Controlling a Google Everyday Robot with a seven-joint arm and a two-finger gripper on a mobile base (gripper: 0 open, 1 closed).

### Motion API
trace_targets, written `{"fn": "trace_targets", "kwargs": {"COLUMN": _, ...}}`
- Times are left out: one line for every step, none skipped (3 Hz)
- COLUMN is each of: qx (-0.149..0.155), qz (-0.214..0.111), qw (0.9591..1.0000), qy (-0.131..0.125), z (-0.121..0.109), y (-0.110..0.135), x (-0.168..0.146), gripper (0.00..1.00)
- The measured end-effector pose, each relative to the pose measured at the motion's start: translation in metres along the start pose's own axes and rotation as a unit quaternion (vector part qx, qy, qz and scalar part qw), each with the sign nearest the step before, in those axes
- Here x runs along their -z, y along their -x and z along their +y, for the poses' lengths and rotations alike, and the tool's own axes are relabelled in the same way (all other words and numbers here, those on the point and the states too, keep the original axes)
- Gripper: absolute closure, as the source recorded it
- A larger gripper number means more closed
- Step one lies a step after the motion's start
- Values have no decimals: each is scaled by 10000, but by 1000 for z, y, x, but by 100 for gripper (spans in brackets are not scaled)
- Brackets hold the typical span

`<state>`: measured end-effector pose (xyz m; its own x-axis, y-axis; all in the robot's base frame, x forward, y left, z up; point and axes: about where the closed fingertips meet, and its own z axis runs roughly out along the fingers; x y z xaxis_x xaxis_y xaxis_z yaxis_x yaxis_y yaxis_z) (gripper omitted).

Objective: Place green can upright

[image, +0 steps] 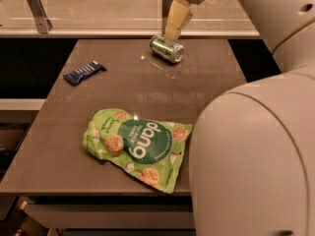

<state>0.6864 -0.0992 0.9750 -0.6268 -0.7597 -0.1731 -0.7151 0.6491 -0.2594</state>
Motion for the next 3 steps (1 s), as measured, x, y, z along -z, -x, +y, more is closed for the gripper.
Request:
{"fn": "trace_targets", "kwargs": {"qx": -63, "qz": 8, "qw": 9999, "qy": 97, "z": -7, "y": 7, "x": -18, "gripper": 0}}
{"fn": "trace_targets", "kwargs": {"qx": -258, "qz": -112, "qw": 9995, "qy": 114, "z": -19, "y": 5, "x": -30, "gripper": 0}}
{"fn": "trace_targets", "kwargs": {"qx": -477, "qz": -254, "qw": 9984, "qy": 155, "z": -28, "y": -4, "x": -40, "gripper": 0}}
